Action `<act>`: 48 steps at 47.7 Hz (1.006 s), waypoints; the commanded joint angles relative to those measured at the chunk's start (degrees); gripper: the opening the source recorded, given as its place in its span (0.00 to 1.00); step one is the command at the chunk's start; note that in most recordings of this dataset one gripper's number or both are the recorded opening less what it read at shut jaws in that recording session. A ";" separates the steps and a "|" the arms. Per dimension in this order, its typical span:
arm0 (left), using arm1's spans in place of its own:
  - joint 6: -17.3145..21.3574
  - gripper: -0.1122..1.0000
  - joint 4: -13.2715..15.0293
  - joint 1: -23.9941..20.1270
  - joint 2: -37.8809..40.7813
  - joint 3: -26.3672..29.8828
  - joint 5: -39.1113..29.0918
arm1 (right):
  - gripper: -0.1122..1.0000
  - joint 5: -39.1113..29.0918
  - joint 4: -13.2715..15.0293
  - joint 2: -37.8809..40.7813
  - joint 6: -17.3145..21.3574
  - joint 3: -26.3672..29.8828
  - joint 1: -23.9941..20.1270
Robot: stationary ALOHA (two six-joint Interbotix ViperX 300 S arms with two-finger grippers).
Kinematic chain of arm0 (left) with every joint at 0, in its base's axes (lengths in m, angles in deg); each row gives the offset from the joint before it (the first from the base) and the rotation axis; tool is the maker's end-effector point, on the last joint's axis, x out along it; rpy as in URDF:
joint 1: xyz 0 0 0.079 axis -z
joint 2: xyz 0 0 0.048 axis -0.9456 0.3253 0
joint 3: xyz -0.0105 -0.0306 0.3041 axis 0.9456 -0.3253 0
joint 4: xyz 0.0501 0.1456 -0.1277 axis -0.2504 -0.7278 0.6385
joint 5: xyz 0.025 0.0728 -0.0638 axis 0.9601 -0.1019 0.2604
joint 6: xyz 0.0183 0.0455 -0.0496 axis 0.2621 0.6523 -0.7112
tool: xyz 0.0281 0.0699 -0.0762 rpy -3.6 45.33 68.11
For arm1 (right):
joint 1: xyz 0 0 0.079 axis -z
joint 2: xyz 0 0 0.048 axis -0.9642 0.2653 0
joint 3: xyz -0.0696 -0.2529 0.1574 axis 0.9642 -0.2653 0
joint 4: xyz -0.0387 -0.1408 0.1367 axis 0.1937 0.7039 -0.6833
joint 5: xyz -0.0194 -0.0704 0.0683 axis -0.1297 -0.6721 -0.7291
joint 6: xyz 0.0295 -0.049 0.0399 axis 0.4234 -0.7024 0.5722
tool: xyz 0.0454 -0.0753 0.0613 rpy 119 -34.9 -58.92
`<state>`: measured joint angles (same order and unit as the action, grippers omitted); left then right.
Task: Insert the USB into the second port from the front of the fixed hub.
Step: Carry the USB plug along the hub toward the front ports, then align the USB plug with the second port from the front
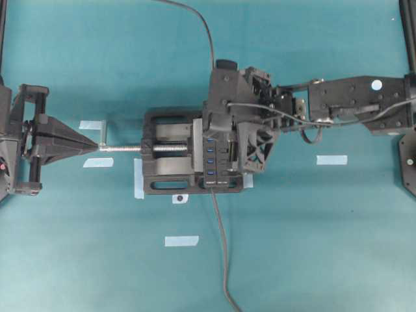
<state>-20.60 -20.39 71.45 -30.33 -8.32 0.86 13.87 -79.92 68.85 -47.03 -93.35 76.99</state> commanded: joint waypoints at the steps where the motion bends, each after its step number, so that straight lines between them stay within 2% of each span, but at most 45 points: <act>1: 0.00 0.10 0.00 0.09 0.26 1.41 0.18 | 0.14 0.18 -0.09 -1.32 1.05 0.62 -0.70; 31: -0.09 0.10 0.00 0.09 0.26 1.58 0.26 | 0.14 0.53 -0.09 0.53 2.02 0.44 -3.34; 48: -0.09 0.10 0.00 0.09 0.26 1.58 0.18 | 0.14 1.23 -0.09 1.23 2.11 -0.35 -3.43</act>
<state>-20.60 -20.31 71.45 -30.25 -8.32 0.77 14.31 -80.00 70.61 -45.71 -93.97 73.83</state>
